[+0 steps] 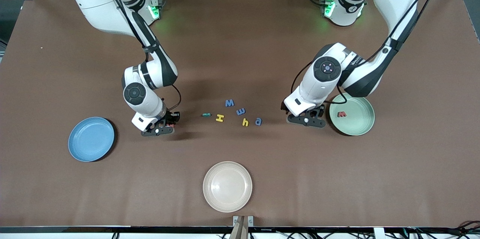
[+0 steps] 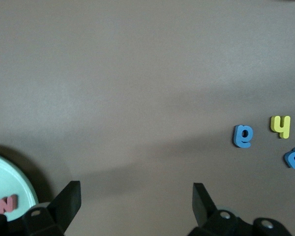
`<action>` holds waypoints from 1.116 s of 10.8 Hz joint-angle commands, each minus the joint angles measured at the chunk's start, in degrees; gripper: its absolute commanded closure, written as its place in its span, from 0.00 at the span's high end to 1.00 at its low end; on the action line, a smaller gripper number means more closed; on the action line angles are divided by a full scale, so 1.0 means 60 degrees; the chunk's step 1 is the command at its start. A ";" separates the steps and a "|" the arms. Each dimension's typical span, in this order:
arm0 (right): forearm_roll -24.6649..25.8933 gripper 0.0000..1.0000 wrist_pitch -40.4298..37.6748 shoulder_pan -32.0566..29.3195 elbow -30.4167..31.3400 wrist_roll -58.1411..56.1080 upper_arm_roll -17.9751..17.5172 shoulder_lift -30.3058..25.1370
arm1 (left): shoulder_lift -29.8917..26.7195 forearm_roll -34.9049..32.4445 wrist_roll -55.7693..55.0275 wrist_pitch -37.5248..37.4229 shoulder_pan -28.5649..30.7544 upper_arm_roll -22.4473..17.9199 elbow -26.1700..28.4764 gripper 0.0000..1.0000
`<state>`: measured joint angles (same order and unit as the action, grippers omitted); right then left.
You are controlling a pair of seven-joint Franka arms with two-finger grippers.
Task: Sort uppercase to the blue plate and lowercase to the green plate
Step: 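Drop the Q on the blue plate while the left gripper reaches the e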
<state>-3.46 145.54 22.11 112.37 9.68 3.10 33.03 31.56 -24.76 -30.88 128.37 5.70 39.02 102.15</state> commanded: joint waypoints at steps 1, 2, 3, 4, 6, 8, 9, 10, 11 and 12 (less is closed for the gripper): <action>0.0152 0.00 -0.0013 -0.0270 0.0066 0.0115 -0.0004 -0.0216 | 0.0217 -0.0239 0.0109 -0.0213 -0.0158 0.0030 -0.0325 1.00; 0.0152 0.00 -0.0101 -0.0591 0.0052 -0.0045 0.0010 -0.0464 | 0.0435 -0.0239 0.0123 -0.0198 -0.0435 0.0030 -0.0586 1.00; 0.0152 0.00 -0.0348 -0.0899 0.0052 -0.0684 0.0025 -0.0771 | 0.0684 -0.0268 0.0152 -0.0198 -0.0496 0.0030 -0.0734 1.00; 0.0152 0.00 -0.0843 -0.1352 0.0008 -0.1401 0.0025 -0.1035 | 0.0919 -0.0283 0.0196 -0.0169 -0.0627 0.0030 -0.0837 1.00; 0.0152 0.00 -0.1112 -0.2274 -0.0051 -0.2923 0.0025 -0.1286 | 0.1329 -0.0516 0.0196 -0.0096 -0.0920 0.0030 -0.1101 1.00; 0.0138 0.00 -0.1141 -0.3489 -0.0211 -0.5438 0.0010 -0.1258 | 0.1783 -0.0955 0.0109 0.0167 -0.1329 -0.0014 -0.1422 1.00; 0.0123 0.00 -0.1156 -0.3973 -0.0401 -0.6481 0.0010 -0.1200 | 0.1901 -0.0985 0.0108 0.0270 -0.1650 -0.0304 -0.1627 1.00; 0.0123 0.00 -0.1156 -0.4210 -0.0518 -0.7159 0.0010 -0.1170 | 0.1990 -0.0957 0.0108 0.0372 -0.2190 -0.0771 -0.1817 1.00; 0.0123 0.17 -0.1156 -0.4271 -0.0592 -0.7499 0.0010 -0.1170 | 0.2121 -0.0971 0.0108 0.0678 -0.2689 -0.1182 -0.1935 1.00; 0.0123 0.99 -0.1185 -0.4286 -0.0651 -0.7720 0.0010 -0.1170 | 0.2224 -0.0971 0.0195 0.1203 -0.3071 -0.1578 -0.1951 1.00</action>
<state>-3.25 139.20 -3.55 109.64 -34.61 4.25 25.95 43.06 -29.12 -30.38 132.94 -8.65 32.97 92.87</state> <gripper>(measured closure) 0.630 0.000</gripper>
